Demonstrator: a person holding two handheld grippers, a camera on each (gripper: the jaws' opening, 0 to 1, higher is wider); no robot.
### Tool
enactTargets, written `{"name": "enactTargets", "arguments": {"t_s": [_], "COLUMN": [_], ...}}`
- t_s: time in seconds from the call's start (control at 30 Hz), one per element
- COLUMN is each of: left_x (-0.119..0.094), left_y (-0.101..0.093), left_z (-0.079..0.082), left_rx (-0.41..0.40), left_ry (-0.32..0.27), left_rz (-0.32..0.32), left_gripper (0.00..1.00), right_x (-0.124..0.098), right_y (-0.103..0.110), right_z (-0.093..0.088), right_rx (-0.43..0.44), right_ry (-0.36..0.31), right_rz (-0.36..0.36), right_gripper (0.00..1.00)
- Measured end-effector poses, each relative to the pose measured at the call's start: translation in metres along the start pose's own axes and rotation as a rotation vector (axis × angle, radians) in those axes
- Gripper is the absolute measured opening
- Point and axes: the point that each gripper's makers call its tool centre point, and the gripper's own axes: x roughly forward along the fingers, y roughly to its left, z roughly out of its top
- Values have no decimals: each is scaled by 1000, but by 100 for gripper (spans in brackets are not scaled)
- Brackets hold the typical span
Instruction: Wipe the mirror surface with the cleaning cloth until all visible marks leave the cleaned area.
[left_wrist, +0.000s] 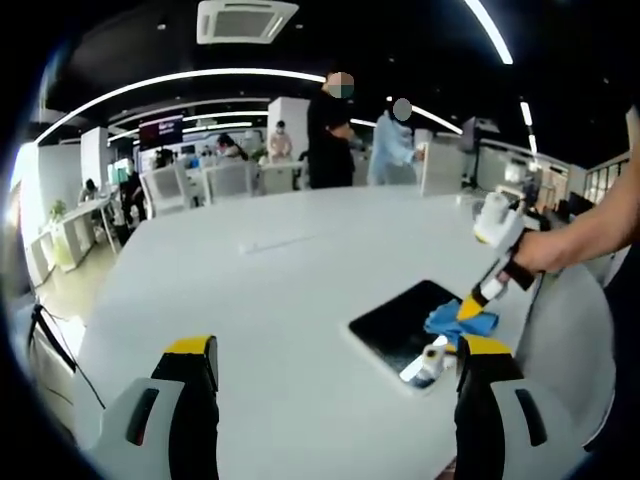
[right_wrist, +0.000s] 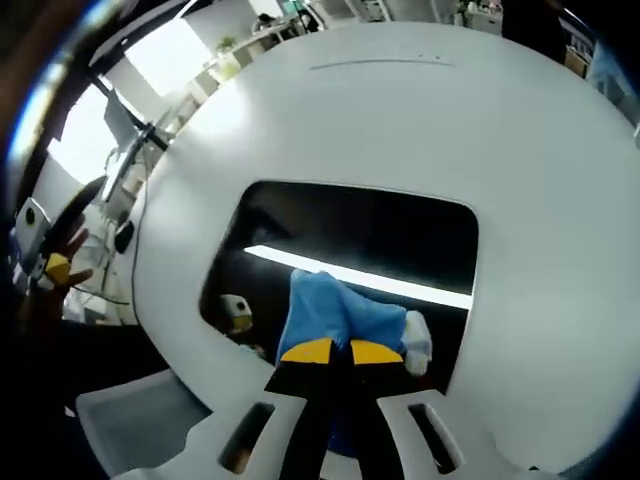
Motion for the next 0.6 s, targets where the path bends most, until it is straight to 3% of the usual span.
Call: {"name": "enactTargets", "arguments": {"t_s": [0.6], "left_x": [-1], "left_y": [1], "left_z": [0], "left_rx": [-9], "left_ry": [-3], "left_rz": [6], "left_gripper": [100], "right_x": [-3], "right_y": [2], "right_z": [-10], "right_rx": [-16], "right_ry": [5], "right_rz": [13], "right_gripper": [0]}}
